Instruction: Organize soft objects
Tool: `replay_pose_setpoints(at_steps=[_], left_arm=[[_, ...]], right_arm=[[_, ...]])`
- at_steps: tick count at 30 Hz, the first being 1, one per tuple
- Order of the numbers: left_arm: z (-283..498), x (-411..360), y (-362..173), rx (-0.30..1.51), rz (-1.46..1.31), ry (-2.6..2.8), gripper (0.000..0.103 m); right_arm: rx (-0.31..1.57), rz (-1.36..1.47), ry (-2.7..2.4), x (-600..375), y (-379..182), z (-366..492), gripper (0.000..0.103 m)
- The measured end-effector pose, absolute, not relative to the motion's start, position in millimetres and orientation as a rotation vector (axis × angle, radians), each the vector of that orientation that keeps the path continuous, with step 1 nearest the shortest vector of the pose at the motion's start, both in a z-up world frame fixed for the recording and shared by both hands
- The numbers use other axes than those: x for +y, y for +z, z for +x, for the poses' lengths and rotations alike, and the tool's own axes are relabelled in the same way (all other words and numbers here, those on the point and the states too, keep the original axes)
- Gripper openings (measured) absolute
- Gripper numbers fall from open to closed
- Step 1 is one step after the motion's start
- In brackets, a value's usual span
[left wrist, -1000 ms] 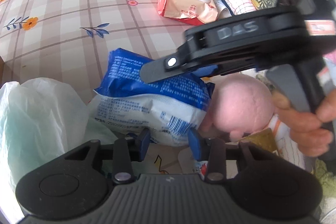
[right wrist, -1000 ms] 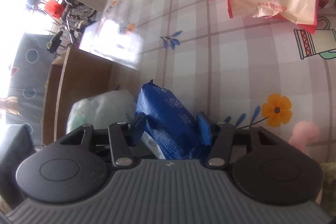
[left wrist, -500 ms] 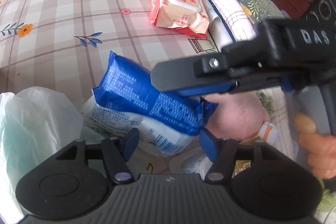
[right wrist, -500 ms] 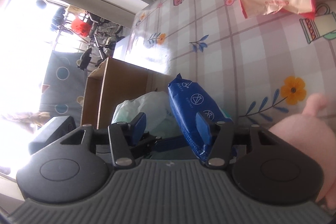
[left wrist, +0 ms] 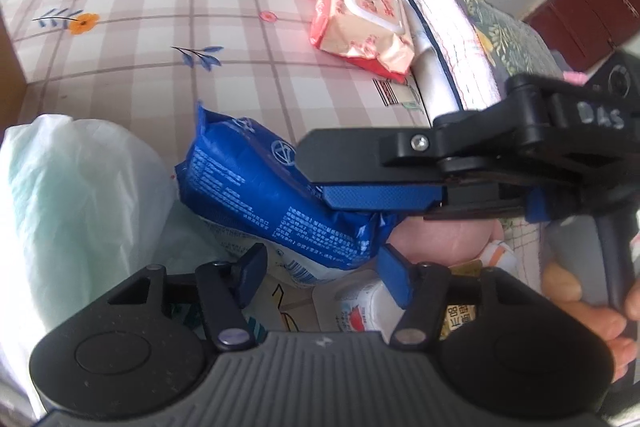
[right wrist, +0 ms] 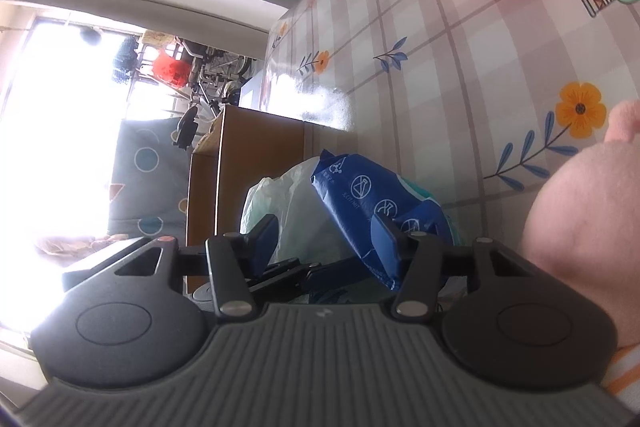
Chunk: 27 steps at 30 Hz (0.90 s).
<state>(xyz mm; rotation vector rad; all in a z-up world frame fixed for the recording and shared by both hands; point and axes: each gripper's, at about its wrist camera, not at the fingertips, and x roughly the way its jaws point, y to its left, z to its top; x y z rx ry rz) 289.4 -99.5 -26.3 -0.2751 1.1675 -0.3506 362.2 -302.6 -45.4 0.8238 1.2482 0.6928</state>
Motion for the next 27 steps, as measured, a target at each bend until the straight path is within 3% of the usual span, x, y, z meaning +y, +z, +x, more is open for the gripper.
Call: replay_pose_setpoints(at_steps=[3,12,19,27], left_arm=[[286,-93,-20,1.14,-0.29,-0.328,0.06],[279,-72,-17,1.127,-0.38,-0.253,0.044],[274,-70,-18,1.127,-0.363,-0.241,0.043],[276,-61,-19,1.135,-0.402,-0.243,0.042]], right_arm=[[1.253,0.838,0.683,-304,-46,360,0.05],[1.288,0.901,0.673,-307,-52,350,0.052],[1.278,0.892,0.651,-314,-42,342,0.058],[1.243,0.552,0.605,-306,-22,336,0.065]])
